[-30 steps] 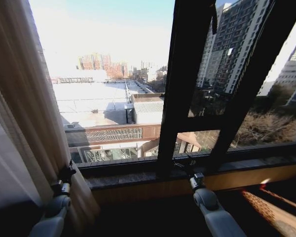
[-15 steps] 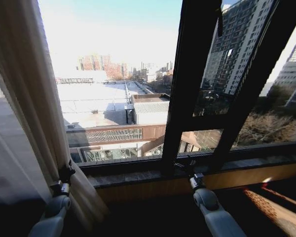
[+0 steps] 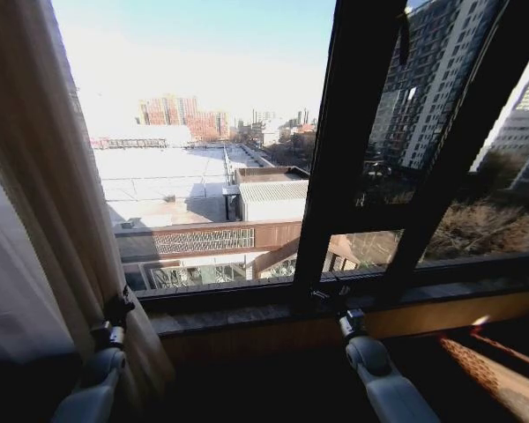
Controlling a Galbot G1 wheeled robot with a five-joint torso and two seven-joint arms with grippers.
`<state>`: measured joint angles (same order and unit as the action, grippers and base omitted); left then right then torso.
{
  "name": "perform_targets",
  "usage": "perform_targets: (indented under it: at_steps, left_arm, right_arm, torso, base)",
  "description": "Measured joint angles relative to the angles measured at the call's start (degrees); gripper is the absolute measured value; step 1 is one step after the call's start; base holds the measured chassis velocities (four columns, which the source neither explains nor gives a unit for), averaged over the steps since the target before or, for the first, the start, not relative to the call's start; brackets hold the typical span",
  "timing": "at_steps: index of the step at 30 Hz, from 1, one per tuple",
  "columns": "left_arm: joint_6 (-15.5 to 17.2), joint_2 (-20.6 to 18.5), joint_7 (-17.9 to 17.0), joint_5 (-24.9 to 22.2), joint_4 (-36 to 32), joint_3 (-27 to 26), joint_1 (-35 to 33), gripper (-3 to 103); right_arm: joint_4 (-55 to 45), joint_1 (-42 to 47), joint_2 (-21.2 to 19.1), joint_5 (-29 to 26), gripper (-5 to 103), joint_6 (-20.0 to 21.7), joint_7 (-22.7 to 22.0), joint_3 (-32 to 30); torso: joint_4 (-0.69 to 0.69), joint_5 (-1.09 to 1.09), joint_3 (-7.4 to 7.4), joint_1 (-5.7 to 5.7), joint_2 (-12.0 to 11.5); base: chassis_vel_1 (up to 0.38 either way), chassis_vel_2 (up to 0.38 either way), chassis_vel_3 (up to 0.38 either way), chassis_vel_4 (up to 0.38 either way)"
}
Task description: Open the curtains by pulling them apart, changing their state from closed to fully open.
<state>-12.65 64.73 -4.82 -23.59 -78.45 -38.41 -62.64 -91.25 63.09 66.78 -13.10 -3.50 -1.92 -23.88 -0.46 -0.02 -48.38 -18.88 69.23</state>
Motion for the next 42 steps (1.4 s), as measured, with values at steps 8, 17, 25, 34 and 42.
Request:
perform_targets:
  at_steps: [8,17,25,34,42]
  left_arm:
    - [-0.4,-0.1,0.0,0.0,0.4,-0.1,0.2,0]
    - [-0.5,0.0,0.0,0.0,0.4,-0.2,-0.1,0]
    - [-0.9,-0.3,0.0,0.0,0.4,-0.3,-0.4,0]
    - [-1.0,-0.6,-0.3,-0.2,0.1,-0.5,-0.6,0]
    - [-0.8,-3.4,-2.5,-1.2,1.2,-2.5,-0.9,0]
  right_arm:
    - [0.0,0.0,0.0,0.0,100,0.0,0.0,0.0]
    - [0.0,0.0,0.0,0.0,100,0.0,0.0,0.0]
    - [0.0,0.0,0.0,0.0,100,0.0,0.0,0.0]
    - [0.0,0.0,0.0,0.0,100,0.0,0.0,0.0]
    - [0.0,0.0,0.0,0.0,100,0.0,0.0,0.0]
  torso:
    - [0.01,0.00,0.00,-0.03,0.0]
    - [0.00,0.02,0.00,0.00,0.0]
    - [0.00,0.02,0.00,-0.01,0.0]
    - [0.02,-0.01,0.01,-0.01,0.0]
    - [-0.02,0.01,-0.01,-0.01,0.0]
  base:
    - [0.041,0.143,-0.043,-0.130]
    - [0.004,0.018,-0.005,-0.017]
    - [0.037,0.035,-0.037,-0.028]
    - [0.105,0.086,-0.095,-0.079]
    - [0.004,0.006,-0.007,-0.003]
